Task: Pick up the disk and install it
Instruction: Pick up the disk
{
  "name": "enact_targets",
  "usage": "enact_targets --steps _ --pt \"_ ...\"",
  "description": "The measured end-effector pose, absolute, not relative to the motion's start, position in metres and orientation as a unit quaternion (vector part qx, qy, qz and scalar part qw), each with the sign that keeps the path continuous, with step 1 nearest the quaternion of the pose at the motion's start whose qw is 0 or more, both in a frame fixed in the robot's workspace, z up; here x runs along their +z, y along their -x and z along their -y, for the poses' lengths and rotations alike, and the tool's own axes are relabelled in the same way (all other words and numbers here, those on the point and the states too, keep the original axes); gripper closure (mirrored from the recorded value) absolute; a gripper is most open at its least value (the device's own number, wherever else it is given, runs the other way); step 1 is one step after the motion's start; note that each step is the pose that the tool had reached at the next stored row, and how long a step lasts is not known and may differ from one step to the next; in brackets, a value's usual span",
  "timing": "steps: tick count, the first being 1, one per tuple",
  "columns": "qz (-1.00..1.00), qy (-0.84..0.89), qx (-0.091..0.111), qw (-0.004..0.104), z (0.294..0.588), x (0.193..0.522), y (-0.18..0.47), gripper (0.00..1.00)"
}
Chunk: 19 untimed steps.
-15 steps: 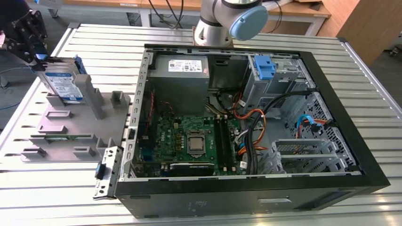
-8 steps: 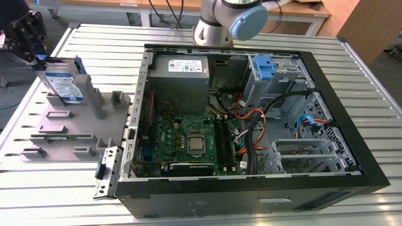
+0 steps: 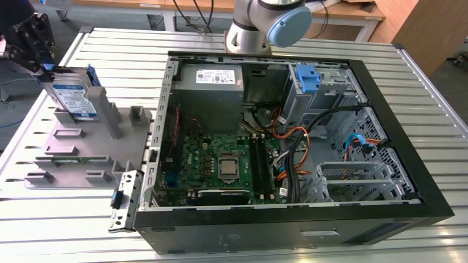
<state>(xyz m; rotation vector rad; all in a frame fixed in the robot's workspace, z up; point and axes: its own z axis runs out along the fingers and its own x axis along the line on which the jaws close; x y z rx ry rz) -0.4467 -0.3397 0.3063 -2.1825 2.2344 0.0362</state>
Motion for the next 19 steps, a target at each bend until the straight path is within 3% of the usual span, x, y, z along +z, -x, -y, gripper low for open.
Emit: enact_targets --steps 19 --pt "-0.715 0.699 0.011 0.009 0.3396 0.3145 0.4467 0.64"
